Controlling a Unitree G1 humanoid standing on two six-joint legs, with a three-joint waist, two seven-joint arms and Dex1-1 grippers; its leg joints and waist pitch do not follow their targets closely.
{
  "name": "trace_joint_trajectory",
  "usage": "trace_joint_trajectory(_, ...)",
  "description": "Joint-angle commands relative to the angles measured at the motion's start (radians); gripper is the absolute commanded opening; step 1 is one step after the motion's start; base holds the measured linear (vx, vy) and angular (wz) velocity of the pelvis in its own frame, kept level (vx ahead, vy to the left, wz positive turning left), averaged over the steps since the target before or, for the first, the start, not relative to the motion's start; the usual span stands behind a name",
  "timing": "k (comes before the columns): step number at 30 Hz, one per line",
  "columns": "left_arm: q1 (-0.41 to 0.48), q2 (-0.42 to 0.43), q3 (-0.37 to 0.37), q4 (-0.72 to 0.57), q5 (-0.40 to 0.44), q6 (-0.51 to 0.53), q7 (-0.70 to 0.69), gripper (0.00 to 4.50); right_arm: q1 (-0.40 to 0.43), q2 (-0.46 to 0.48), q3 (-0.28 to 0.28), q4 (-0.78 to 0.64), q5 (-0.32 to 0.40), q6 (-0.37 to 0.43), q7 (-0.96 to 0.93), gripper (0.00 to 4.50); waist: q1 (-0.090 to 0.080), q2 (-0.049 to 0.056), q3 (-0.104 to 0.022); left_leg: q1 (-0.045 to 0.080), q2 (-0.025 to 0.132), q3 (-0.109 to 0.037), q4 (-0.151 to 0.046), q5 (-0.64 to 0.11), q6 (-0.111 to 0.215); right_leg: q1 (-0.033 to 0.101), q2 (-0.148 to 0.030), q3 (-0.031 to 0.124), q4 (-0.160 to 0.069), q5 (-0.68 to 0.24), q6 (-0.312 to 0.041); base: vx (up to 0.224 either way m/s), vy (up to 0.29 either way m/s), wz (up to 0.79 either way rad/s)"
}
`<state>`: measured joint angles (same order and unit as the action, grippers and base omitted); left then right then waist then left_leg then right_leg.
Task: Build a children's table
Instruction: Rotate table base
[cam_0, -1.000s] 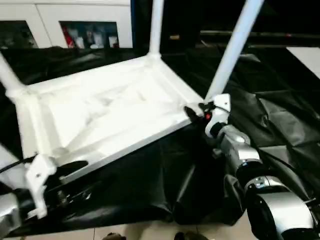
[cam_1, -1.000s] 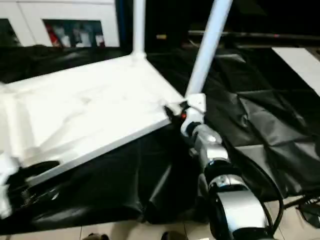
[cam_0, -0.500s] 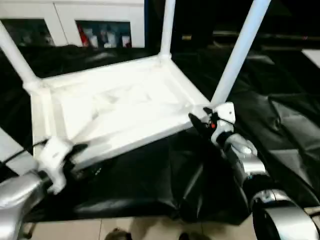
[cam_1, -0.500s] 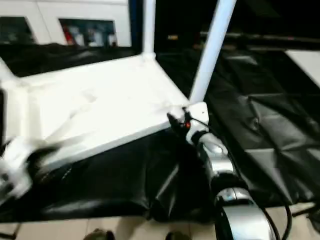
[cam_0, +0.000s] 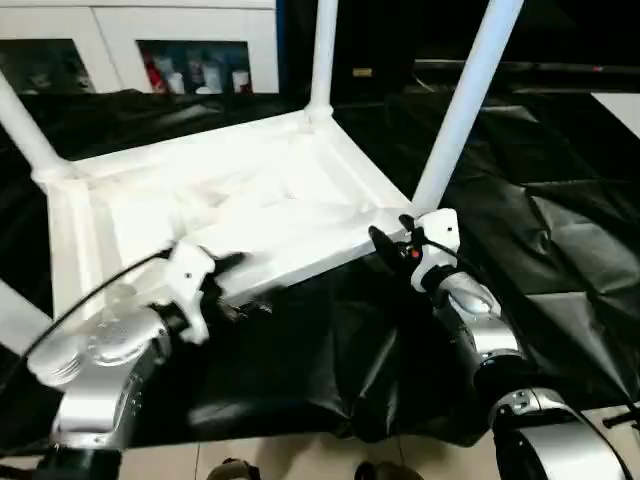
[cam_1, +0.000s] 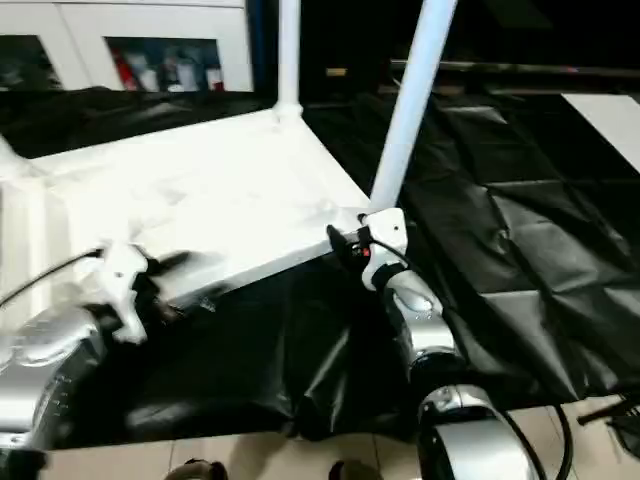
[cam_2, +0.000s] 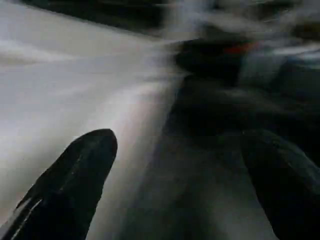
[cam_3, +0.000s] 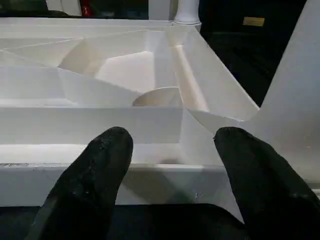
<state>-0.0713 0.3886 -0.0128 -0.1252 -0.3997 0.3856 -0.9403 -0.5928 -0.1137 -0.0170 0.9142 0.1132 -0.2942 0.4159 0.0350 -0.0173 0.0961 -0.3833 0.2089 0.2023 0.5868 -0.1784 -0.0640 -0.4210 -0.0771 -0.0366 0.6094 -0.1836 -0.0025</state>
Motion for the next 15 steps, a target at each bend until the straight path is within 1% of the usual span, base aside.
trace_joint_trajectory(1,0.041,0.073,-0.026,-0.066,-0.039,0.087,-0.071,4.45,0.018,-0.005,0.004,0.003,-0.007,0.019,0.014,3.19,0.001,0.011,-0.057,0.019,0.021,-0.007,-0.077,-0.228,0.026,0.039,-0.039,0.036,-0.056,-0.105,-0.247,0.0,0.0,0.0)
trace_joint_trajectory(2,0.051,0.09,-0.028,-0.074,-0.039,0.095,-0.081,4.45,0.019,-0.006,0.003,0.002,-0.007,0.019,0.018,3.19,-0.004,0.011,-0.052,0.017,0.02,-0.006,-0.08,-0.24,0.033,0.037,-0.037,0.036,-0.06,-0.128,-0.24,0.0,0.0,0.0)
trace_joint_trajectory(3,0.071,0.126,-0.024,-0.088,-0.037,0.117,-0.093,4.45,0.019,-0.01,0.003,0.001,-0.006,0.018,0.026,3.19,-0.005,0.011,-0.051,0.021,0.019,-0.004,-0.079,-0.25,0.033,0.035,-0.036,0.036,-0.063,-0.147,-0.235,0.0,0.0,0.0)
trace_joint_trajectory(4,0.09,0.159,-0.016,-0.098,-0.036,0.132,-0.105,4.45,0.02,-0.013,0.003,0.0,-0.006,0.017,0.031,3.19,-0.005,0.014,-0.049,0.022,0.02,-0.007,-0.081,-0.262,0.025,0.036,-0.038,0.037,-0.066,-0.184,-0.224,0.0,0.0,0.0)
trace_joint_trajectory(5,0.12,0.204,0.01,-0.114,-0.039,0.159,-0.117,4.45,0.021,-0.018,0.001,-0.004,-0.001,0.017,0.044,3.19,-0.005,0.014,-0.049,0.022,0.02,-0.007,-0.081,-0.262,0.025,0.036,-0.038,0.037,-0.066,-0.184,-0.224,0.0,0.0,0.0)
trace_joint_trajectory(6,0.139,0.233,0.029,-0.125,-0.044,0.179,-0.125,4.45,0.023,-0.021,-0.001,-0.008,0.003,0.02,0.051,3.19,-0.005,0.015,-0.048,0.022,0.022,-0.008,-0.083,-0.27,0.017,0.035,-0.038,0.038,-0.066,-0.197,-0.219,0.0,0.0,0.0)
trace_joint_trajectory(7,0.174,0.281,0.056,-0.146,-0.056,0.212,-0.143,4.45,0.025,-0.024,-0.001,-0.012,0.004,0.02,0.057,3.19,-0.007,0.016,-0.047,0.025,0.022,-0.009,-0.085,-0.28,0.011,0.032,-0.035,0.037,-0.067,-0.206,-0.215,0.0,0.0,0.0)
trace_joint_trajectory(8,0.19,0.303,0.067,-0.158,-0.063,0.23,-0.152,4.45,0.027,-0.025,-0.002,-0.014,0.005,0.021,0.059,3.19,-0.008,0.018,-0.046,0.026,0.022,-0.009,-0.086,-0.289,0.006,0.031,-0.033,0.036,-0.067,-0.21,-0.214,0.0,0.0,0.0)
trace_joint_trajectory(10,0.243,0.372,0.101,-0.191,-0.083,0.281,-0.182,4.45,0.031,-0.028,-0.001,-0.018,0.004,0.024,0.063,3.19,-0.008,0.017,-0.044,0.029,0.022,-0.008,-0.087,-0.298,-0.001,0.028,-0.032,0.038,-0.066,-0.212,-0.215,0.0,0.0,0.0)
trace_joint_trajectory(11,0.266,0.398,0.117,-0.202,-0.091,0.298,-0.193,4.45,0.033,-0.029,0.0,-0.02,0.003,0.024,0.064,3.19,-0.007,0.018,-0.041,0.029,0.023,-0.009,-0.09,-0.317,-0.004,0.026,-0.033,0.038,-0.068,-0.233,-0.21,0.0,0.0,0.0)
trace_joint_trajectory(12,0.312,0.452,0.142,-0.209,-0.088,0.318,-0.21,4.45,0.035,-0.028,0.0,-0.02,0.002,0.024,0.066,3.19,-0.007,0.017,-0.04,0.03,0.022,-0.009,-0.091,-0.326,-0.006,0.024,-0.033,0.038,-0.071,-0.247,-0.207,0.0,0.0,0.0)
trace_joint_trajectory(13,0.355,0.5,0.163,-0.212,-0.076,0.328,-0.226,4.45,0.037,-0.028,0.001,-0.018,0.001,0.023,0.067,3.19,-0.006,0.019,-0.039,0.029,0.022,-0.011,-0.091,-0.341,-0.01,0.024,-0.035,0.039,-0.071,-0.264,-0.2,0.0,0.0,0.0)
trace_joint_trajectory(14,0.397,0.542,0.202,-0.213,-0.068,0.349,-0.238,4.45,0.037,-0.028,0.001,-0.017,0.0,0.022,0.069,3.19,-0.007,0.018,-0.035,0.029,0.022,-0.011,-0.094,-0.366,-0.011,0.02,-0.035,0.04,-0.076,-0.302,-0.187,0.0,0.0,0.0)
trace_joint_trajectory(15,0.417,0.556,0.225,-0.217,-0.063,0.357,-0.243,4.45,0.037,-0.029,0.001,-0.016,0.0,0.022,0.07,3.19,-0.009,0.014,-0.034,0.029,0.024,-0.012,-0.095,-0.373,-0.015,0.021,-0.036,0.041,-0.078,-0.312,-0.184,0.0,0.0,0.0)
